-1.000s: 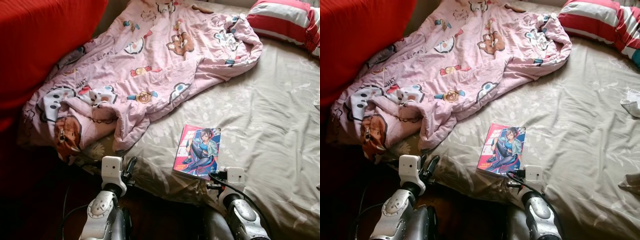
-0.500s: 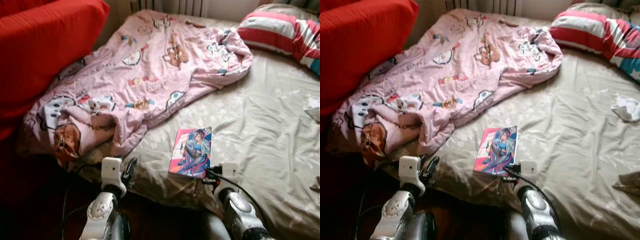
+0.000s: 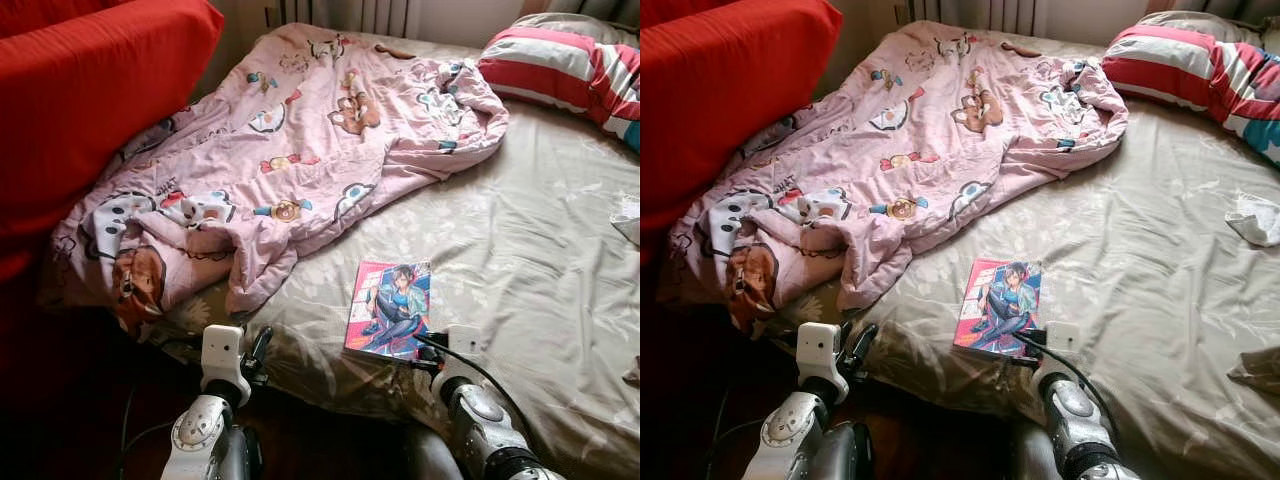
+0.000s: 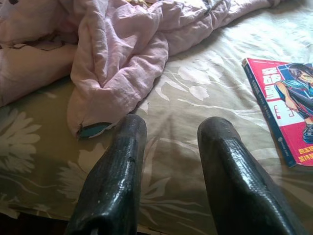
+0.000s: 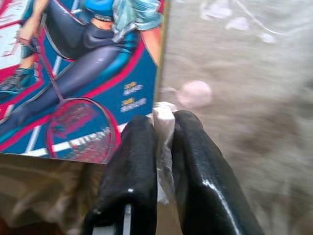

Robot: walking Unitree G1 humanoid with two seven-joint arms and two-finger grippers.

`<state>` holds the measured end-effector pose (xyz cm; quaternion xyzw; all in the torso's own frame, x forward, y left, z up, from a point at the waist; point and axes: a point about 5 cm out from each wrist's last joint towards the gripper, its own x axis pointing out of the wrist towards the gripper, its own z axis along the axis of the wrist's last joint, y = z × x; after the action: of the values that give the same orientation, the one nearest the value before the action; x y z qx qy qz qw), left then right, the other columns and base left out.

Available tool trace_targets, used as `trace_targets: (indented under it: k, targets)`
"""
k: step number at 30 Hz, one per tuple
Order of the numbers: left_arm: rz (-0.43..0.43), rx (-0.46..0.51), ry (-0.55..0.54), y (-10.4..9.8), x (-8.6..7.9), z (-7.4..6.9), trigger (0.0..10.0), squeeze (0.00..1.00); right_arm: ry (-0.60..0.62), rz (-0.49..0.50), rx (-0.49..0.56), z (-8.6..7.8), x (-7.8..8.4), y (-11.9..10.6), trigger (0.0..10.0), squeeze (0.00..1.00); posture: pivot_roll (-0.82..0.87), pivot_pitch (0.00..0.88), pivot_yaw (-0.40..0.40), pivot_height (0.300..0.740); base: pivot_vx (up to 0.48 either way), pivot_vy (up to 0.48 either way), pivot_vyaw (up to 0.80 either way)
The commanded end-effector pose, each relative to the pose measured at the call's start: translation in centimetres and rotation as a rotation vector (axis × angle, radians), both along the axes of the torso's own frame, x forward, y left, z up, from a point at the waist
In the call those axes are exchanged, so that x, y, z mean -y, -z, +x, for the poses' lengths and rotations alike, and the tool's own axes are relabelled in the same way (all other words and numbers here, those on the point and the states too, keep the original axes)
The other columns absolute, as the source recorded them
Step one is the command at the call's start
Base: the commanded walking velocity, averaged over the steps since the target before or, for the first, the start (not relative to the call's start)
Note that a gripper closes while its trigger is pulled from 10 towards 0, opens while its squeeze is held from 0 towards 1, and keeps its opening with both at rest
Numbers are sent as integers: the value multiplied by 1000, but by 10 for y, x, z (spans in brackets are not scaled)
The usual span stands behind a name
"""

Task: Clean up the room

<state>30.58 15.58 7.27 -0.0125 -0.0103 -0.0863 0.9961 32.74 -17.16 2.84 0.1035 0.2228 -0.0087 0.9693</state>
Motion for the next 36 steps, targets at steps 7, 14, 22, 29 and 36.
trace_targets:
  k: [7,14,22,29,36]
  targets:
    - [21,-24,15,4,0,-4,10000,0,21,10,-37,-6,4,8,10000,0,-34,257,18,579,0,0,0]
    - [20,-26,19,4,0,-4,10000,0,-10,-18,-48,-8,14,8,10000,0,-34,268,17,579,0,0,0]
    - [16,-32,28,4,1,-5,10000,0,-51,-100,-71,-12,46,5,10000,0,-40,274,16,579,0,0,0]
    - [17,-34,34,4,2,-5,10000,0,-167,-91,-87,-12,45,4,10000,0,-37,276,17,579,0,0,0]
    - [25,-33,41,4,2,-5,10000,0,-174,-31,-28,-7,36,-2,10000,1000,-28,279,18,579,0,0,0]
